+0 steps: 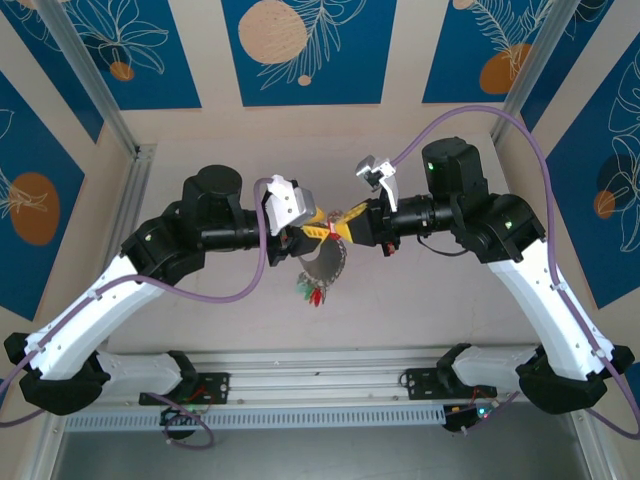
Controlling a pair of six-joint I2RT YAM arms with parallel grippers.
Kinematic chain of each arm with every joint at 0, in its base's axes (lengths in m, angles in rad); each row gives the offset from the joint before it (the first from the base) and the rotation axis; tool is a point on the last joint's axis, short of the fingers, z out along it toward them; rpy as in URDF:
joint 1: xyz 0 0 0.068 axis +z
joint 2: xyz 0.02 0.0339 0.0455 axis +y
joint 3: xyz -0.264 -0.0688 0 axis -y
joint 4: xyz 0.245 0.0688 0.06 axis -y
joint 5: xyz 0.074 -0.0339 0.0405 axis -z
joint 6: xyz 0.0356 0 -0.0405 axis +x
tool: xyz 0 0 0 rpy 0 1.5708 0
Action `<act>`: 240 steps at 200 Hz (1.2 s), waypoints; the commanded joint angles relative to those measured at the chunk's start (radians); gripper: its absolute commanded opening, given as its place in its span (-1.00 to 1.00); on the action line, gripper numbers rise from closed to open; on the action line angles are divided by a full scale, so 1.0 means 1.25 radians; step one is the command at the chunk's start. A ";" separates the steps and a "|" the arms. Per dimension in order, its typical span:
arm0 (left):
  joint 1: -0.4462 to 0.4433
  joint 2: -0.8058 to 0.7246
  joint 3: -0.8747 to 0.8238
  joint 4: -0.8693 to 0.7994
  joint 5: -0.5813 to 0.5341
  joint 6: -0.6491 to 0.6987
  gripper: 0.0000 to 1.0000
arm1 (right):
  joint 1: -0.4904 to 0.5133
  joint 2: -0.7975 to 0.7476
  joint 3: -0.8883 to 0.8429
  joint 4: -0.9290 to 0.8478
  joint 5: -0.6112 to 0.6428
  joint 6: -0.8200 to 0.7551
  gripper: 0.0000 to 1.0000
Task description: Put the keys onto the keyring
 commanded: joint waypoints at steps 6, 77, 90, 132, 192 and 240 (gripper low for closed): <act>0.000 0.010 -0.003 0.027 -0.025 0.011 -0.48 | 0.012 -0.002 0.033 0.013 -0.028 -0.001 -1.00; 0.000 0.017 -0.003 0.026 -0.060 0.025 -0.80 | 0.020 -0.005 0.041 0.003 -0.023 -0.002 -1.00; -0.001 0.018 -0.005 0.029 -0.059 0.024 -0.80 | 0.023 -0.006 0.045 0.000 -0.021 -0.002 -1.00; 0.000 0.013 -0.012 0.055 -0.067 0.026 -0.51 | 0.026 -0.004 0.050 -0.001 -0.018 -0.002 -1.00; -0.001 0.009 -0.033 0.086 -0.037 0.018 -0.64 | 0.025 0.002 0.050 0.002 -0.020 -0.002 -1.00; -0.001 0.005 -0.037 0.073 -0.025 0.024 -1.00 | 0.026 0.001 0.057 -0.003 -0.014 -0.004 -1.00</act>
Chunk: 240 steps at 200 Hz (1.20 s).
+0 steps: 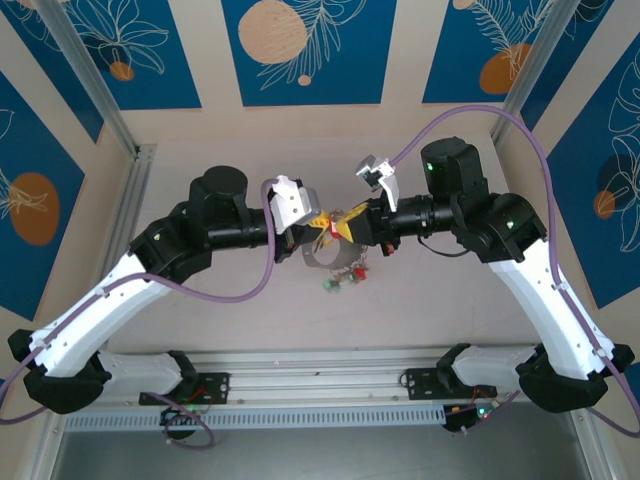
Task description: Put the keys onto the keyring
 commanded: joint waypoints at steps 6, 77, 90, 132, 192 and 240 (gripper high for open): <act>-0.001 -0.005 -0.008 0.021 -0.004 0.005 -1.00 | 0.012 -0.004 0.041 0.021 -0.057 -0.006 -1.00; -0.001 -0.044 0.007 -0.077 0.030 0.053 -1.00 | -0.011 -0.005 0.056 -0.019 -0.044 -0.019 -1.00; 0.000 -0.044 0.016 -0.097 0.039 0.064 -1.00 | -0.016 -0.005 0.057 -0.021 -0.044 -0.018 -1.00; 0.000 -0.053 0.031 -0.136 0.063 0.086 -1.00 | -0.021 0.004 0.074 -0.042 -0.039 -0.025 -1.00; -0.001 -0.072 -0.008 -0.054 0.012 0.035 -0.85 | -0.017 0.010 0.083 -0.038 -0.051 -0.019 -1.00; -0.002 -0.090 -0.054 0.026 0.017 0.009 -0.58 | -0.010 0.027 0.109 -0.046 -0.046 -0.011 -1.00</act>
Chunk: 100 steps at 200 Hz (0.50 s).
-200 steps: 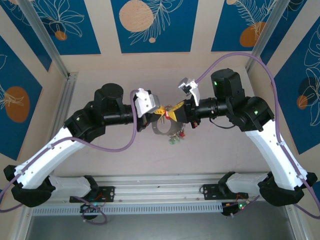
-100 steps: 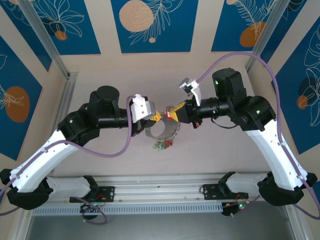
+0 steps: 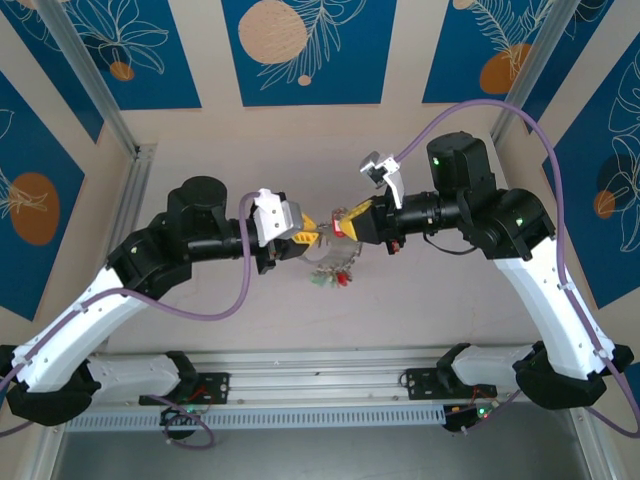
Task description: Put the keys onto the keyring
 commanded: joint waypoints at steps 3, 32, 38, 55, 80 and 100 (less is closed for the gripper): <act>-0.002 -0.010 -0.019 0.059 -0.002 -0.021 -0.58 | 0.009 0.007 0.041 0.012 -0.029 -0.001 -1.00; -0.002 -0.017 -0.039 0.084 -0.010 -0.018 -0.56 | 0.019 0.028 0.070 -0.015 -0.005 -0.005 -1.00; -0.002 -0.018 -0.044 0.092 -0.011 -0.019 -0.56 | 0.023 0.034 0.078 -0.020 0.003 -0.005 -1.00; -0.002 -0.021 -0.056 0.112 -0.011 -0.019 -0.56 | 0.039 0.047 0.094 -0.032 0.025 -0.006 -1.00; -0.001 -0.018 -0.068 0.132 -0.023 -0.018 -0.56 | 0.062 0.066 0.115 -0.046 0.048 -0.004 -1.00; -0.002 -0.016 -0.075 0.147 -0.025 -0.019 -0.58 | 0.078 0.078 0.135 -0.059 0.071 -0.004 -1.00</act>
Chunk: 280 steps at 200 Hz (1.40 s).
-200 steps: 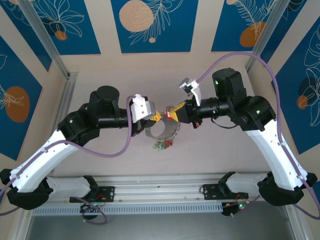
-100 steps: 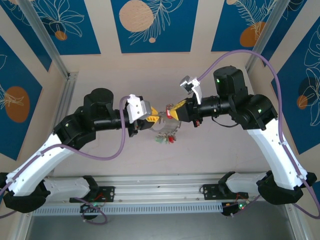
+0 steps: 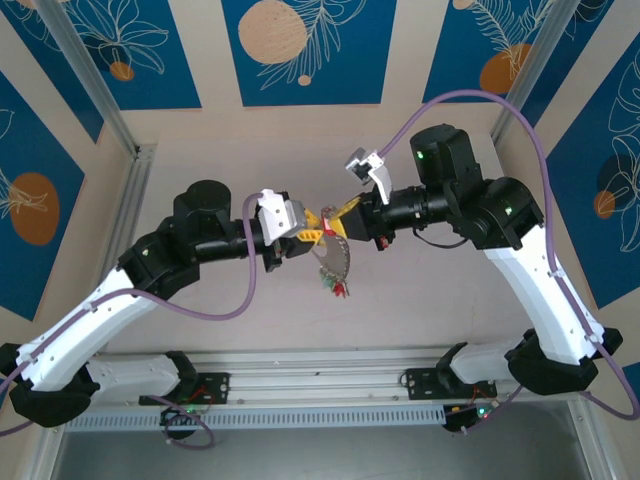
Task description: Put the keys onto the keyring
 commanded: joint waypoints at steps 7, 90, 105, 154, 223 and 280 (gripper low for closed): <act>-0.002 -0.010 -0.013 0.053 -0.008 -0.011 -0.59 | 0.024 0.013 0.052 -0.017 0.027 -0.005 -1.00; -0.002 -0.018 -0.029 0.090 -0.027 -0.005 -0.67 | 0.048 0.027 0.085 -0.053 0.043 -0.006 -1.00; -0.002 -0.019 -0.028 0.091 -0.026 -0.005 -0.66 | 0.047 0.031 0.098 -0.078 0.046 -0.014 -1.00; -0.002 -0.028 -0.042 0.103 -0.014 -0.007 -0.63 | 0.040 0.055 0.166 -0.158 0.026 -0.027 -1.00; -0.002 -0.054 -0.077 0.164 0.064 -0.030 -0.56 | -0.003 0.100 0.279 -0.187 -0.056 0.076 -1.00; -0.002 -0.069 -0.098 0.178 0.046 -0.021 -0.54 | -0.148 0.138 0.333 -0.252 -0.228 0.205 -1.00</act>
